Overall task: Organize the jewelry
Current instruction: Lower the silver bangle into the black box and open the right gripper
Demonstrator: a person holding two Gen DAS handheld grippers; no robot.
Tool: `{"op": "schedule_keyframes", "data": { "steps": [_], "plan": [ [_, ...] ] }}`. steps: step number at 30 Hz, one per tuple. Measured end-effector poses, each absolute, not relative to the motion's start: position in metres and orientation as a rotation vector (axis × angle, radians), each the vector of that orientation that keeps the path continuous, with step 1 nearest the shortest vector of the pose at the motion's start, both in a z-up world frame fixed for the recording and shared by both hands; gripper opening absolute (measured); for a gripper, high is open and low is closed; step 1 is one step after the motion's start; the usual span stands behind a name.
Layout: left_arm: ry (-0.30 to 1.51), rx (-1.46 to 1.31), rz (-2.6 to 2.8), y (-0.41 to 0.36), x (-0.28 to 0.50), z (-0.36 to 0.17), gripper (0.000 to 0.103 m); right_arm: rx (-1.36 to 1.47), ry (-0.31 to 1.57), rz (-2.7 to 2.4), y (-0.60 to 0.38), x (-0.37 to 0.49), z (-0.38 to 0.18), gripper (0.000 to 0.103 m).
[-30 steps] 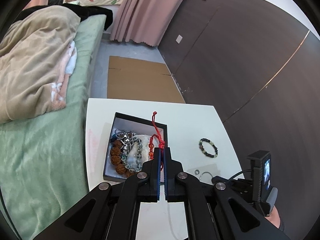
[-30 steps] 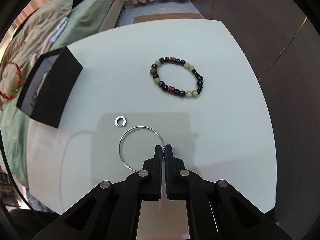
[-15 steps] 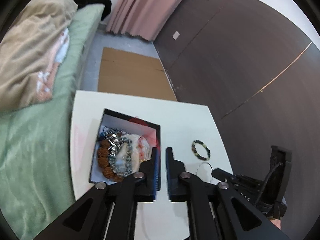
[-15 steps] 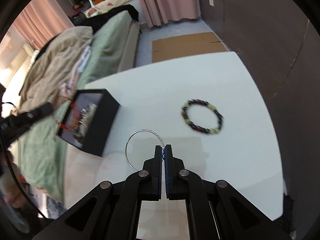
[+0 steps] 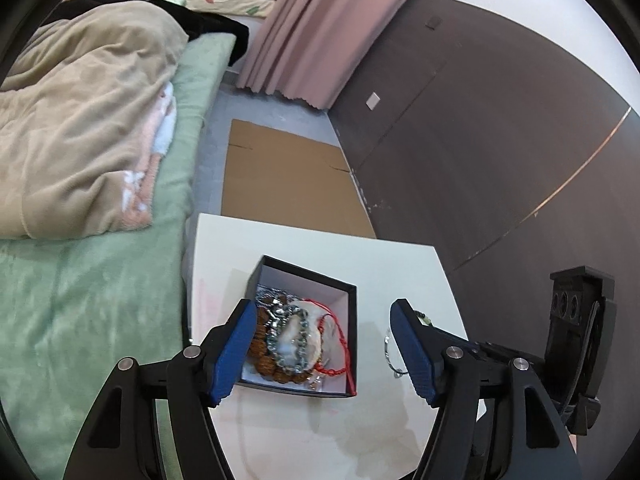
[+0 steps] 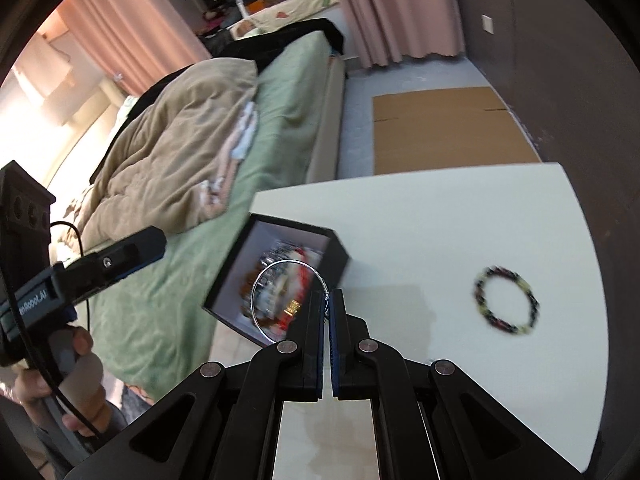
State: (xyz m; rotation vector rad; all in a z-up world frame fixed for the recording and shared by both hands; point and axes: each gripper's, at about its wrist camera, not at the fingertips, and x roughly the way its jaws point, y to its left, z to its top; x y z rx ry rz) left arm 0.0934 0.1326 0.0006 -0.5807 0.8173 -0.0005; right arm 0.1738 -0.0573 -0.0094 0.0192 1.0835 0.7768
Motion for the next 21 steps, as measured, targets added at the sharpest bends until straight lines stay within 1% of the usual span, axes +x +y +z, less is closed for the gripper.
{"op": "schedule_keyframes", "data": {
  "steps": [8,9,10,12,15,17,21],
  "plan": [
    [0.8,-0.604,0.023,0.148,0.086,0.003,0.07,0.046,1.099,0.853,-0.024,0.192,-0.018,0.005],
    [0.799,-0.606,0.026,0.15,0.086,0.002,0.07,0.037,1.132,0.84,-0.022,0.195,-0.023,0.014],
    [0.8,-0.61,0.031,0.151,0.087,0.001,0.07,0.049,1.155,0.832,-0.024,0.197,-0.028,0.034],
    [0.806,-0.617,0.033,0.152,0.088,-0.001,0.07,0.073,1.141,0.811,-0.034,0.198,-0.027,0.053],
    [0.813,-0.613,0.029,0.149,0.092,-0.001,0.07,0.084,1.125,0.804,-0.05,0.198,-0.019,0.057],
    [0.816,-0.608,0.018,0.143,0.097,-0.001,0.07,0.097,1.107,0.794,-0.063,0.198,-0.012,0.062],
    [0.826,-0.583,-0.008,0.127,0.103,0.0,0.07,0.132,1.097,0.758,-0.096,0.199,-0.003,0.082]
  ]
}}
